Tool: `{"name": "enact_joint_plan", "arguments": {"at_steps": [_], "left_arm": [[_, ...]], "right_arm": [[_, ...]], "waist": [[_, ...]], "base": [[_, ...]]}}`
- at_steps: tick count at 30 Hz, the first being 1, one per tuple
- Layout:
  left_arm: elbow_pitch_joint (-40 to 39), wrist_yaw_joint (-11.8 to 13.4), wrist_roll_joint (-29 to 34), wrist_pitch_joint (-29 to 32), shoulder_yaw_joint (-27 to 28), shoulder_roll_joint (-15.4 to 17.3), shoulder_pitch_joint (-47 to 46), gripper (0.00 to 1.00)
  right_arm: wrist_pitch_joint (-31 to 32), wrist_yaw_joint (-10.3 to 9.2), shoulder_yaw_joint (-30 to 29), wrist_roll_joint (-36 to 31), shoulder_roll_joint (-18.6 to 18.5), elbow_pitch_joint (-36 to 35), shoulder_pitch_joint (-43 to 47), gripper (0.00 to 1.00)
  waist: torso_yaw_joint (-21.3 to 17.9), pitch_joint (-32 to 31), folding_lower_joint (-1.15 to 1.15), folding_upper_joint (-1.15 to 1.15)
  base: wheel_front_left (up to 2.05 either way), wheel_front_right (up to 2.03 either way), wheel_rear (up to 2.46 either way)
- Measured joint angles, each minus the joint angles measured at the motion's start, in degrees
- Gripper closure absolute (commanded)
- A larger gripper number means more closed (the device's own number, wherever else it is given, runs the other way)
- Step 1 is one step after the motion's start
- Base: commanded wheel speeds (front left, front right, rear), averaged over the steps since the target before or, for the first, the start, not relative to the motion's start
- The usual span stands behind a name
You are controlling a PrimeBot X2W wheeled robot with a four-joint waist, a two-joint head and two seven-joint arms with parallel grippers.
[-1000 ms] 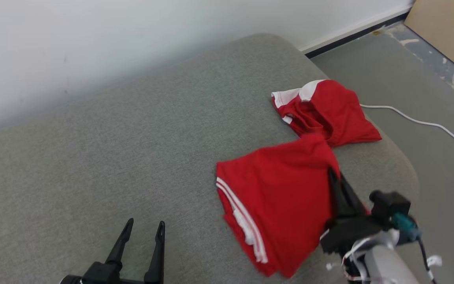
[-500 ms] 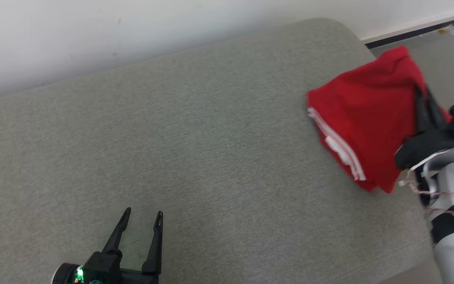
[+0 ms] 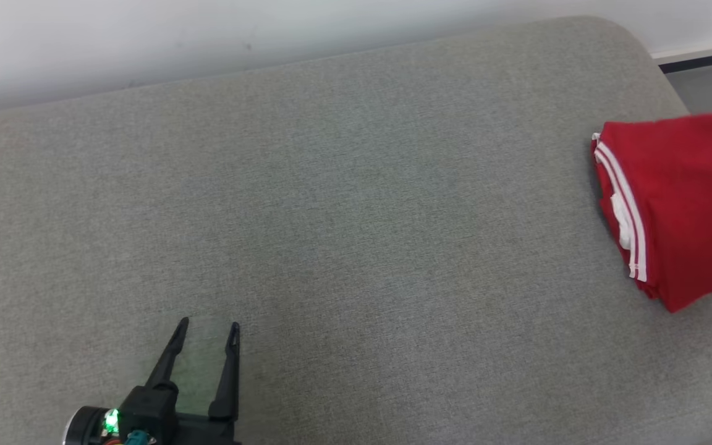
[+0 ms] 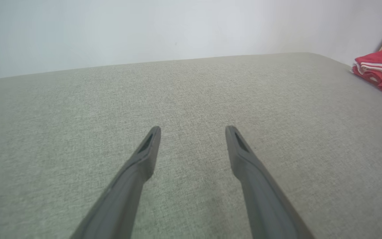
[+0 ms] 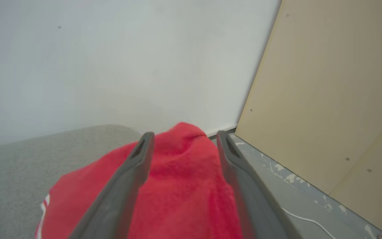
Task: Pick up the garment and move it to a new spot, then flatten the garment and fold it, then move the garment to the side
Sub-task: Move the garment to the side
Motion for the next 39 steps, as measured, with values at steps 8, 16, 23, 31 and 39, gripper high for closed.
{"name": "enact_joint_plan", "arguments": {"at_steps": [8,16,23,31,39], "left_arm": [[0.4,0.2,0.6,0.0,2.3,-0.2,0.7,0.00],[0.8,1.5,0.4,0.0,3.8,-0.3,2.4,0.00],[1.2,2.5,-1.0,0.0,5.2,-0.3,4.6,0.00],[1.7,3.5,-1.8,0.0,6.1,-0.3,6.7,0.00],[1.6,4.0,-1.8,0.0,7.8,-0.3,7.5,0.00]], "right_arm": [[0.0,0.00,5.9,2.2,6.0,-7.9,4.3,0.00],[0.0,0.00,19.3,10.6,10.4,-14.5,15.0,0.00],[0.0,0.01,29.0,16.6,11.9,-18.5,24.0,0.00],[0.0,0.00,33.2,19.3,13.3,-20.7,30.5,0.00],[0.0,0.00,34.0,20.4,14.0,-22.0,32.9,0.00]], "waist": [[0.2,-1.6,0.00,0.00],[1.0,-4.8,0.00,-0.01],[2.9,-7.7,0.00,-0.01],[6.0,-10.5,-0.01,-0.01],[9.0,-12.7,-0.01,-0.01]], "base": [[0.00,0.00,0.00],[0.00,0.00,0.00],[0.00,0.00,0.00],[0.00,0.00,0.00],[0.00,0.00,0.00]]}}
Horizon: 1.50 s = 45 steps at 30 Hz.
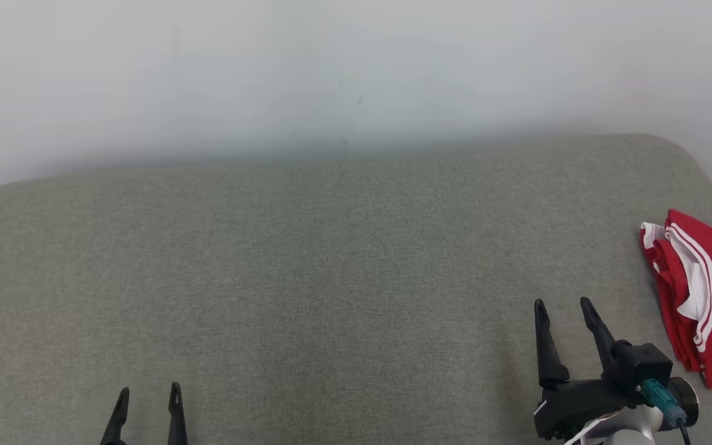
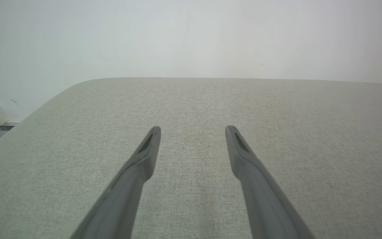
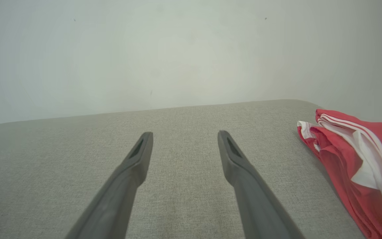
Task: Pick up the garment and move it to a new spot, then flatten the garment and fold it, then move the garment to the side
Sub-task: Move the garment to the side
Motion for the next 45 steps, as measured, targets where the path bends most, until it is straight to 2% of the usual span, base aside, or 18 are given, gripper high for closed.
{"name": "enact_joint_plan", "arguments": {"at_steps": [19,45], "left_arm": [[-0.7,-0.8,-0.1,0.0,2.4,0.0,1.5,0.00],[-2.5,-1.5,-1.2,0.0,2.5,0.0,2.5,0.00]], "right_arm": [[0.0,0.00,2.1,3.7,0.1,-0.7,3.8,0.00],[0.0,0.00,2.8,5.4,0.1,-2.8,5.5,0.00]], "waist": [[2.8,-3.7,0.00,0.00],[2.4,-4.3,0.00,0.01]], "base": [[0.00,0.00,0.00],[0.00,0.00,0.00]]}}
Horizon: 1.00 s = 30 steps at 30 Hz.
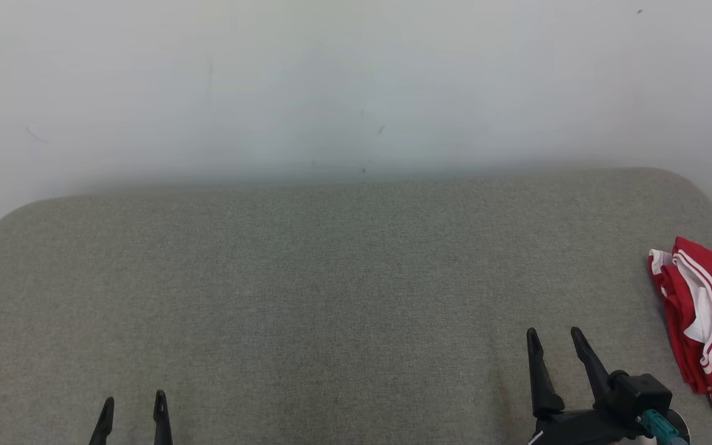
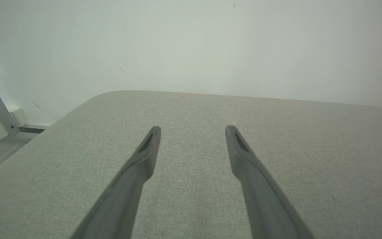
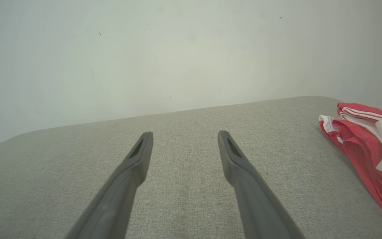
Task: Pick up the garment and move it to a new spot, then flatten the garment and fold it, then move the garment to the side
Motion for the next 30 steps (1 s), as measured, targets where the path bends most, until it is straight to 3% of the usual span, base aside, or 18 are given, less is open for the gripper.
{"name": "enact_joint_plan", "arguments": {"at_steps": [8,9,16,30], "left_arm": [[0.6,-0.6,-0.7,0.0,-0.2,0.0,0.0,0.00],[0.7,-0.9,-0.7,0.0,-0.3,0.0,0.0,1.00],[4.2,-1.0,-1.2,0.9,-0.2,-0.5,0.7,1.00],[4.1,-1.1,-16.8,4.6,0.0,-0.6,-0.3,1.00]], "right_arm": [[0.0,0.00,0.3,0.6,0.0,0.7,0.0,0.00],[0.0,0.00,0.3,0.8,0.0,0.7,0.0,1.00],[0.7,0.01,0.1,1.7,0.0,4.0,2.3,1.00],[4.5,0.01,-0.7,16.7,0.1,2.2,2.2,1.00]], "waist": [[0.0,0.2,0.00,0.00],[0.0,0.3,0.00,0.00],[0.0,0.3,0.01,0.00],[0.1,0.7,0.01,0.00]], "base": [[0.00,0.00,0.00],[0.00,0.00,0.00],[0.00,0.00,0.00],[0.00,0.00,0.00]]}}
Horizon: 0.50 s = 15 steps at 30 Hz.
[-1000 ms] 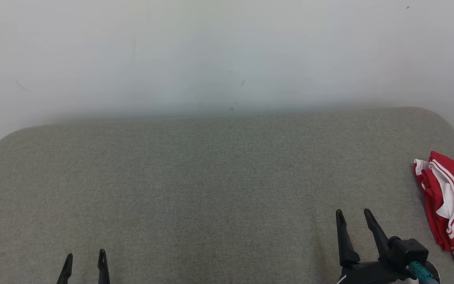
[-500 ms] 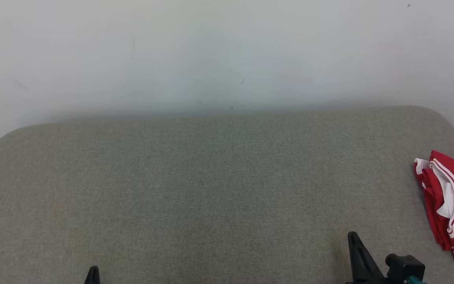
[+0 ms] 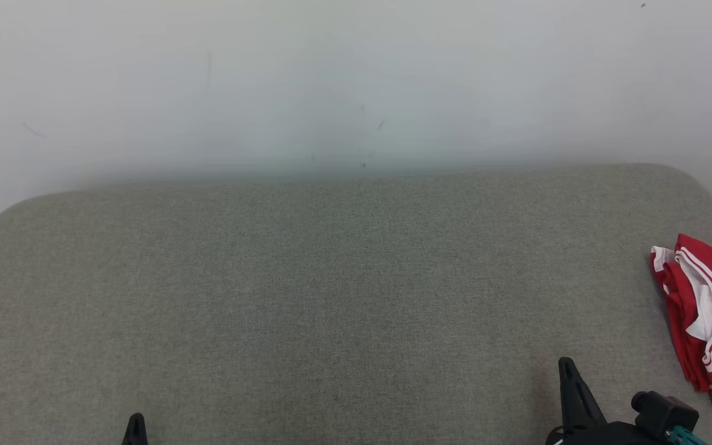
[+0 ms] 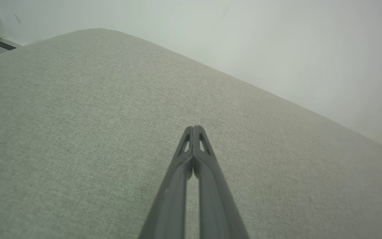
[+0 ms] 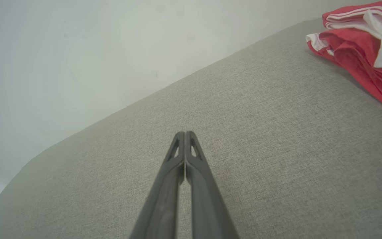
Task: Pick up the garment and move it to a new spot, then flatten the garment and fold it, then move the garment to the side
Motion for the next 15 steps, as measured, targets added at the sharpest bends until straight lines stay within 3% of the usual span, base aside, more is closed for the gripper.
{"name": "enact_joint_plan", "arguments": {"at_steps": [15], "left_arm": [[-0.5,-0.4,-14.1,3.4,0.1,0.0,-2.0,1.00]], "right_arm": [[3.5,0.00,-0.8,13.8,0.0,-1.8,-0.7,1.00]], "waist": [[0.0,0.4,0.00,0.00]], "base": [[0.00,0.00,0.00]]}}
